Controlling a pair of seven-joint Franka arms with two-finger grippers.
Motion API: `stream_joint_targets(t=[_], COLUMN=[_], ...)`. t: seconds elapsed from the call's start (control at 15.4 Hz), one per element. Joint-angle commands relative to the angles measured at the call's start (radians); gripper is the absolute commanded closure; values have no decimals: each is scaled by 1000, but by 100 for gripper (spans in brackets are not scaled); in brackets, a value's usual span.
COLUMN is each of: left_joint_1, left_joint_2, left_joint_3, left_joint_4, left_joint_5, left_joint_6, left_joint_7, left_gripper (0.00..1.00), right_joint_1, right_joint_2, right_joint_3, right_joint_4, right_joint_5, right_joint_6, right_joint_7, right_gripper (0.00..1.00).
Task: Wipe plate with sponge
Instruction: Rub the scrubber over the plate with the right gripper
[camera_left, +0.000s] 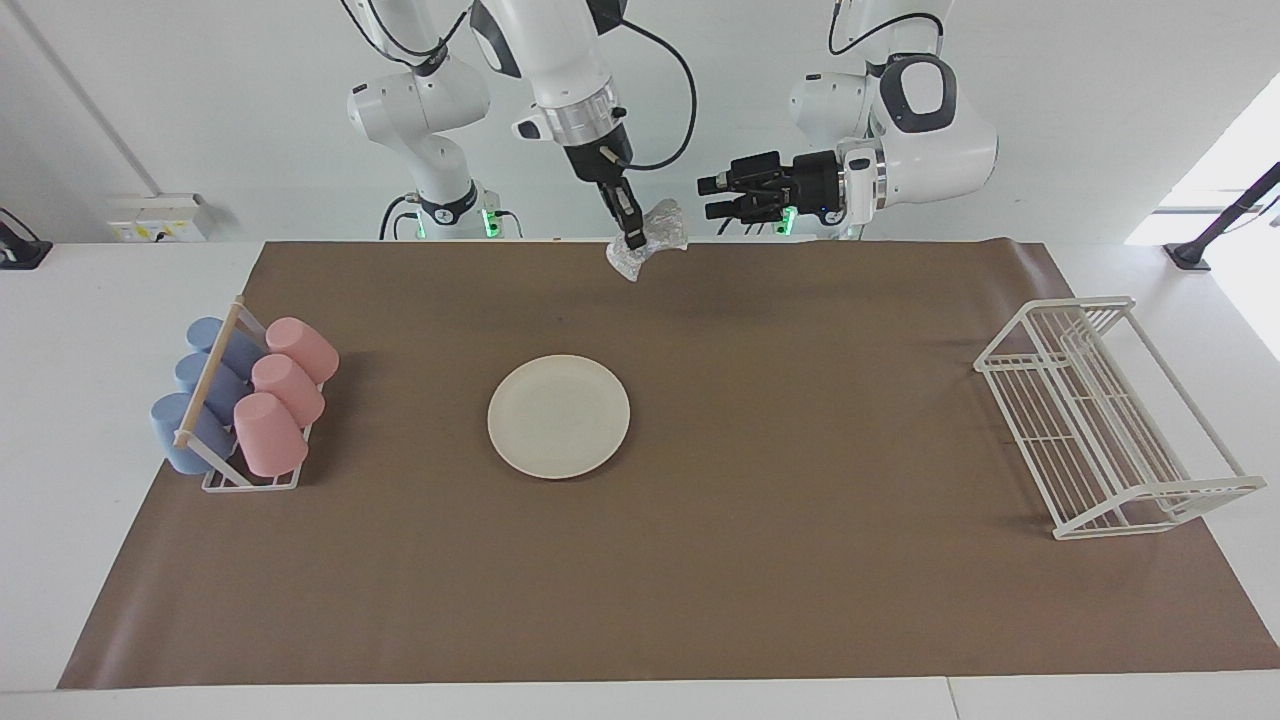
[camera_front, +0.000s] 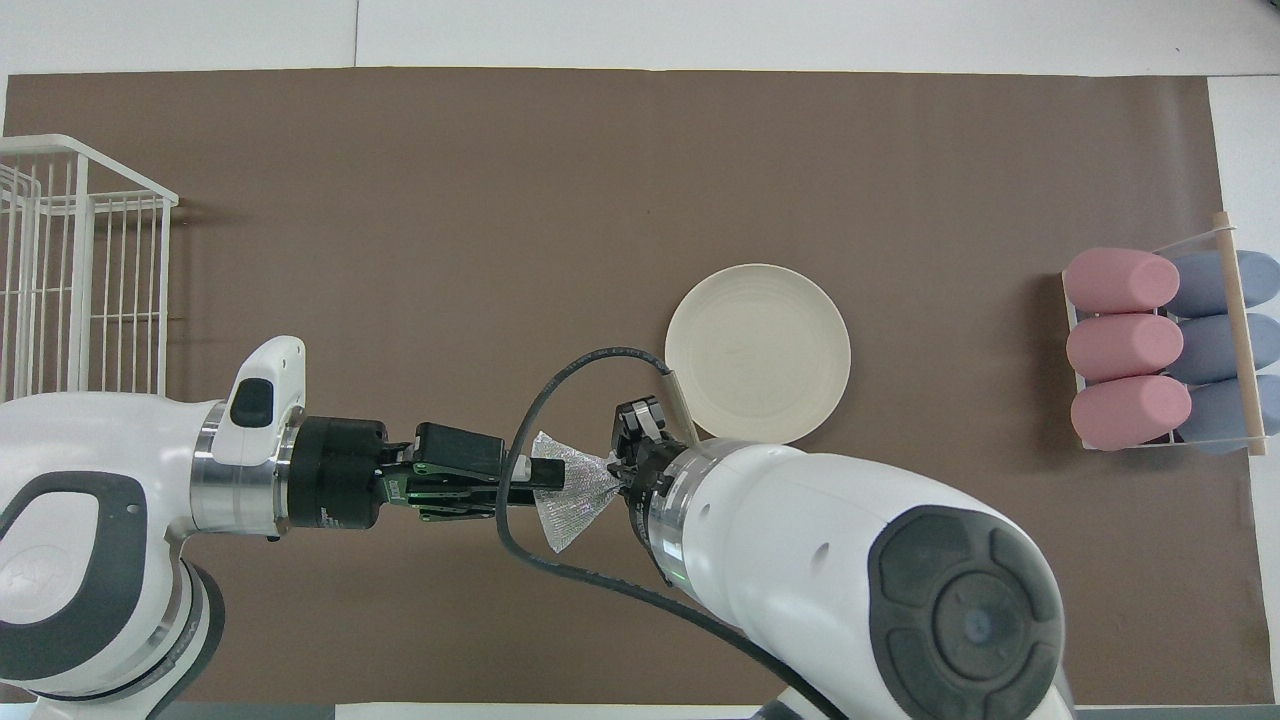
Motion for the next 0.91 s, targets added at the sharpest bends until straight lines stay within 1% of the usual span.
stream_joint_targets(t=[0.0, 0.13, 0.26, 0.32, 0.45, 0.58, 0.65, 0.78, 0.84], left_joint_1=[32, 37, 70, 73, 80, 127, 129, 129, 130], left_joint_2=[-26, -17, -16, -14, -16, -13, -1, 6, 7], left_joint_3=[4, 4, 4, 4, 5, 5, 5, 4, 5], left_joint_4=[-16, 1, 2, 5, 5, 10, 25, 34, 37], left_joint_5=[55, 91, 150, 196, 297, 352, 396, 495, 519], left_joint_6=[-12, -9, -14, -14, -31, -54, -57, -55, -55], left_joint_7=[-21, -21, -21, -21, -18, -18, -20, -20, -18], left_gripper=[0, 0, 0, 0, 0, 0, 0, 0, 0], right_joint_1=[-49, -57, -72, -89, -97, -107, -124, -155, -178], right_joint_2=[103, 180, 237, 269, 335, 383, 406, 415, 415], right_joint_3=[8, 8, 8, 8, 8, 7, 7, 7, 7], right_joint_4=[-52, -130, -206, -224, -224, -224, -226, -232, -235], right_joint_5=[6, 6, 6, 6, 6, 6, 6, 6, 6], right_joint_6=[144, 291, 476, 530, 577, 598, 606, 605, 605], right_joint_7=[-128, -212, -267, -287, -317, -370, -399, -441, -491], right_gripper=[100, 100, 100, 100, 100, 100, 100, 100, 100])
